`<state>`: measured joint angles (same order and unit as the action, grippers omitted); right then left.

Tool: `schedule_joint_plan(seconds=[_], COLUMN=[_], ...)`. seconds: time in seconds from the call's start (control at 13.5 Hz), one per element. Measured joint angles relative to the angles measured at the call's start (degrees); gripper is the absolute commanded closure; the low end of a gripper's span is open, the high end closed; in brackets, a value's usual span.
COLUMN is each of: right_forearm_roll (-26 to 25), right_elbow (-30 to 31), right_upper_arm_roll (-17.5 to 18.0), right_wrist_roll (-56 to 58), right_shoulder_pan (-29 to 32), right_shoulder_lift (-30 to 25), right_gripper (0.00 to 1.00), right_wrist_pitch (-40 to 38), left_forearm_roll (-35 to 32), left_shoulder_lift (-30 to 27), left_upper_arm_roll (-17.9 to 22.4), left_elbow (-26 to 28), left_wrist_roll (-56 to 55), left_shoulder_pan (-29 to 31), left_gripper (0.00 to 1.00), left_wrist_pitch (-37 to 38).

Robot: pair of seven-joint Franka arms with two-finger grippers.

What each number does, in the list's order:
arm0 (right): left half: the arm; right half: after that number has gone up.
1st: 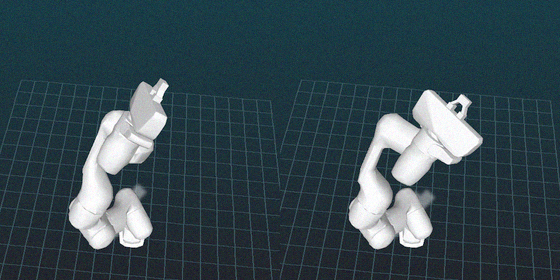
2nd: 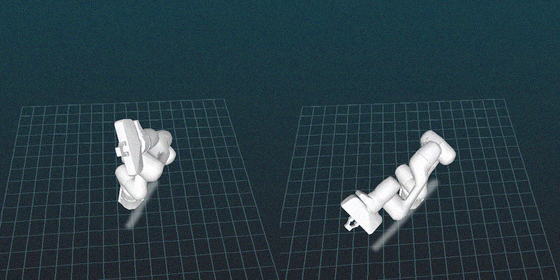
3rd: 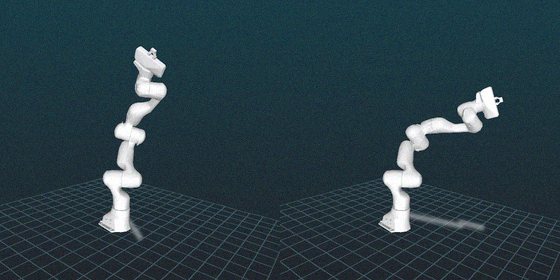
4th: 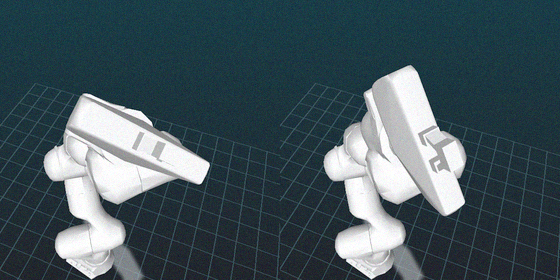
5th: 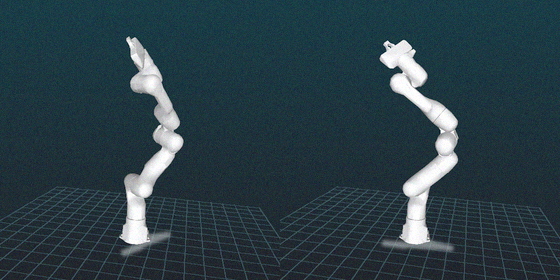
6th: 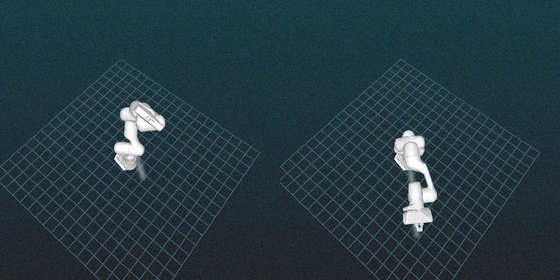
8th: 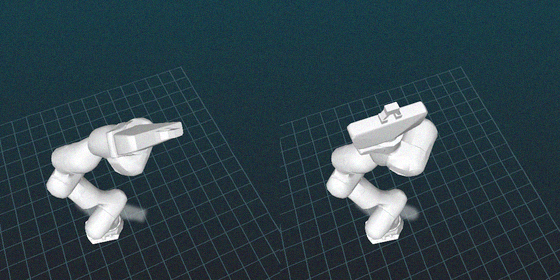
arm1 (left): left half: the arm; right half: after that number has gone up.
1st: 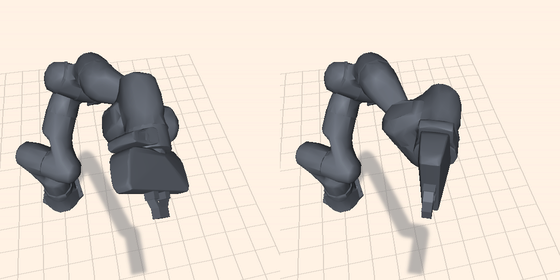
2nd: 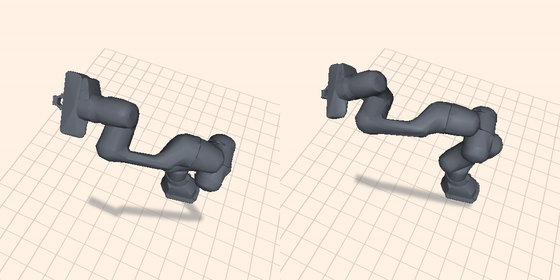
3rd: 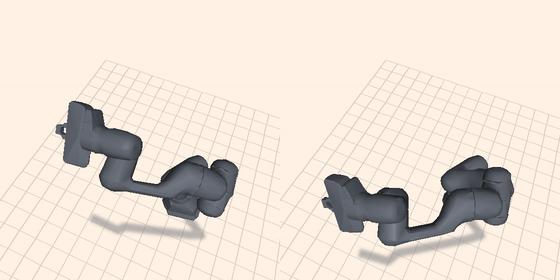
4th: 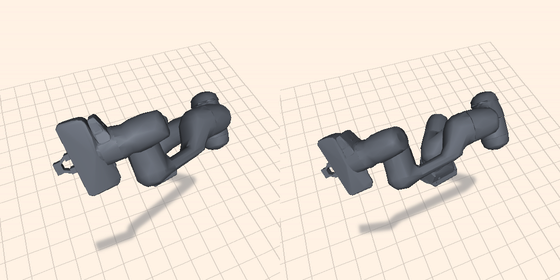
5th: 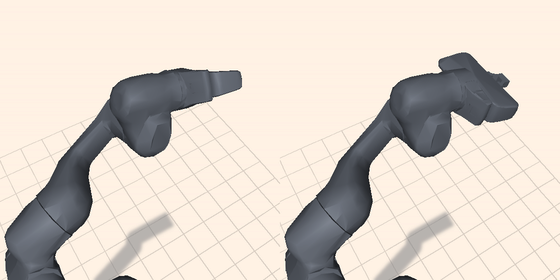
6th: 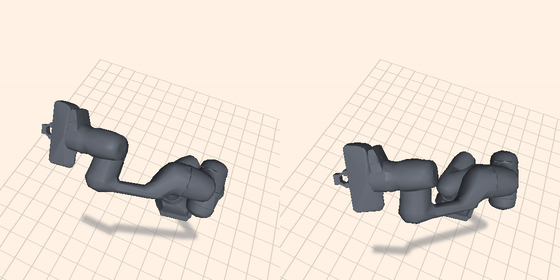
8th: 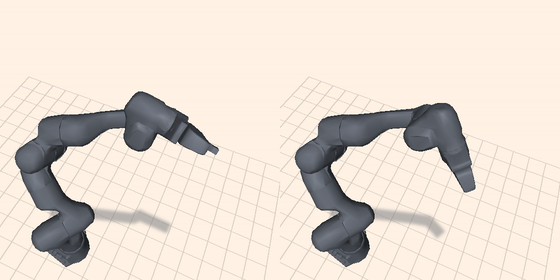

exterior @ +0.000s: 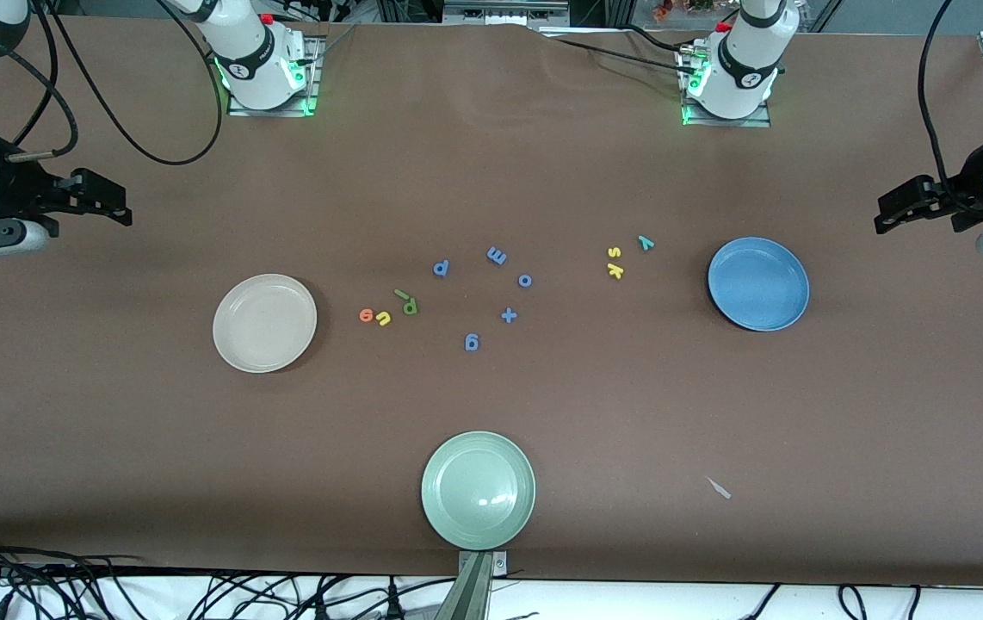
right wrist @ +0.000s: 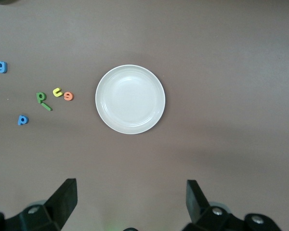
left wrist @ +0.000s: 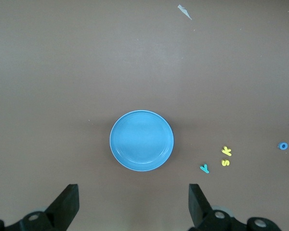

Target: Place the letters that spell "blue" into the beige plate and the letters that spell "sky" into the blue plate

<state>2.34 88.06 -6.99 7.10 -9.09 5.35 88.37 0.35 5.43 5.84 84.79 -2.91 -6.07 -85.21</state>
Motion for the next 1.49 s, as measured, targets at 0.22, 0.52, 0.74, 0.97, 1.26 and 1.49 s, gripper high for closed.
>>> schedule_joint_plan(seconds=[0.22,0.52,0.74,0.97,1.26,1.49], right_forearm_roll=[0.0,0.0,0.0,0.0,0.0,-0.29], right_elbow=[0.0,0.0,0.0,0.02,0.17,0.17], right_upper_arm_roll=[-0.03,-0.05,-0.06,-0.06,0.02,0.24], right_wrist_roll=[0.01,0.01,0.01,0.05,0.42,0.42], right_shoulder_pan=[0.0,0.01,0.01,0.02,-0.07,-0.22], right_shoulder_lift=[0.01,0.04,0.06,0.16,1.04,1.21], right_gripper=[0.0,0.0,0.0,0.0,0.0,0.0], right_wrist_pitch=[-0.07,-0.18,-0.24,-0.34,-2.18,-3.33], left_forearm_roll=[0.0,0.0,0.0,0.0,0.0,0.0], left_shoulder_lift=[1.99,3.92,3.7,-0.64,-6.57,-6.98], left_upper_arm_roll=[-0.08,-0.37,-0.63,-1.67,-8.82,-13.15], left_elbow=[0.41,5.09,10.72,24.5,37.74,42.97], left_wrist_roll=[-0.02,-4.91,-7.12,-16.08,-37.08,-46.74], left_shoulder_pan=[-0.01,-0.16,-0.21,-0.16,-0.19,-0.24], left_gripper=[0.0,0.0,0.0,0.01,0.01,0.01], left_wrist_pitch=[-0.85,-4.4,-7.23,-19.1,-25.24,-28.98])
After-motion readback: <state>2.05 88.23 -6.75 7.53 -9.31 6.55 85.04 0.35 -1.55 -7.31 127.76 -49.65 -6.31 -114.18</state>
